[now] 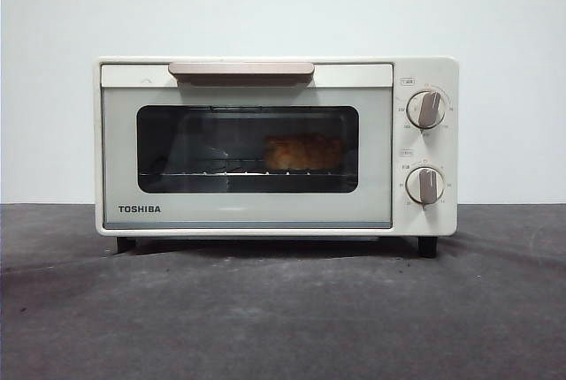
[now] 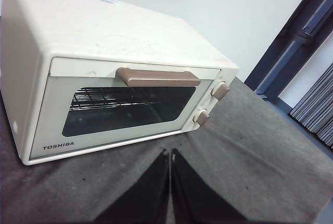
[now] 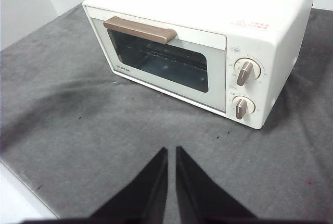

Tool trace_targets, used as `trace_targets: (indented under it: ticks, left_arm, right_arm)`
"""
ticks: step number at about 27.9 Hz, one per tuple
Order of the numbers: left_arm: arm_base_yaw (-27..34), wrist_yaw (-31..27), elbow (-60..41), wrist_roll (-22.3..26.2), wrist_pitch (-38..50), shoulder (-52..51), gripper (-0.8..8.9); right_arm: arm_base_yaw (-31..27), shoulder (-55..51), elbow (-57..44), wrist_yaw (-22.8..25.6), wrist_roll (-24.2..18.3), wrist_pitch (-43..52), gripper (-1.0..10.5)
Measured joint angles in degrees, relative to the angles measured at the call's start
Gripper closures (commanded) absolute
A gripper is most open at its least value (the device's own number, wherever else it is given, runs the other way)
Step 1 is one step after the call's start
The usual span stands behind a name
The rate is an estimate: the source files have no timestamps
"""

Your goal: The left arm flap open the oven, the right arm pick bread and place it into oven, the left arm flap close the oven

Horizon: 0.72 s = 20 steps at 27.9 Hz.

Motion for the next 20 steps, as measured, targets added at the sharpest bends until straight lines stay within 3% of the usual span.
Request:
trace_targets:
  ticks: [14, 20]
  left_arm:
    - [0.0, 0.0, -0.1, 0.2, 0.2, -0.8, 8.03]
    - [0.0, 0.0, -8.0, 0.5, 11.8, -5.5, 8.03]
  right_arm:
    - [0.0, 0.0, 0.0, 0.0, 0.0, 0.0, 9.3]
    - [0.0, 0.0, 0.0, 0.0, 0.0, 0.0, 9.3]
